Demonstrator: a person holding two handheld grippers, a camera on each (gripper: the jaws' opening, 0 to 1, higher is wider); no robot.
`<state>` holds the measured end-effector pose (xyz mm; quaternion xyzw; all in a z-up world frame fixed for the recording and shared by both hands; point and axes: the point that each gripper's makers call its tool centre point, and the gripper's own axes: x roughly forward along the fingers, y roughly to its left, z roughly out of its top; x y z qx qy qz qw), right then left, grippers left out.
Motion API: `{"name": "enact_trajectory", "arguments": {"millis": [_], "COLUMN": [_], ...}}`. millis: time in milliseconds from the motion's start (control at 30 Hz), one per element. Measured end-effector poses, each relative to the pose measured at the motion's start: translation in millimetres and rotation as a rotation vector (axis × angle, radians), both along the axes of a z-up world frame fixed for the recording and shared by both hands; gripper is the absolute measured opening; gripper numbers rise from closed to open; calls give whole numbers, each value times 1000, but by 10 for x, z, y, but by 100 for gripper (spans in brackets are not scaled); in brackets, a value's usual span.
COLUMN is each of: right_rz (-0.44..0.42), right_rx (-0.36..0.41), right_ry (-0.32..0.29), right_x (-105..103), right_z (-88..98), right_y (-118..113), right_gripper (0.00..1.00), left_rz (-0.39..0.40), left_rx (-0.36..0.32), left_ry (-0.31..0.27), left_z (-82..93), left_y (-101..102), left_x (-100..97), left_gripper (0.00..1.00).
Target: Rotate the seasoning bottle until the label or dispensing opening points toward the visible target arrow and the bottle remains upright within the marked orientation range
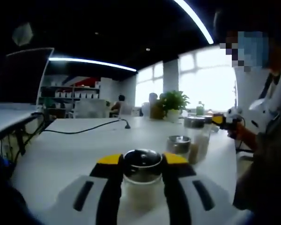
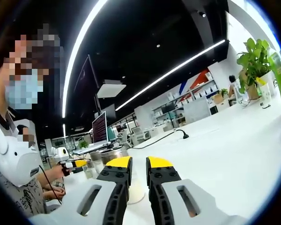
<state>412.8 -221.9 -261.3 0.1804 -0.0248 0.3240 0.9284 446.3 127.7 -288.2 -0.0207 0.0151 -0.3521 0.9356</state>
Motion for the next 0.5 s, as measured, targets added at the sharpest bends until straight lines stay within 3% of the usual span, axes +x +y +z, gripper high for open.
{"name": "enact_trajectory", "arguments": {"millis": [500], "right_rz": [12], "right_rx": [-11], "right_ry": [-1], "right_x": [13], "right_z": [5], "right_y": [22], "right_gripper": [10], "left_rz": [-117], "left_rx": [8], "left_ry": [4], "left_z": [-4], "left_y": [-32], "left_x": [-6], "left_gripper": [34]}}
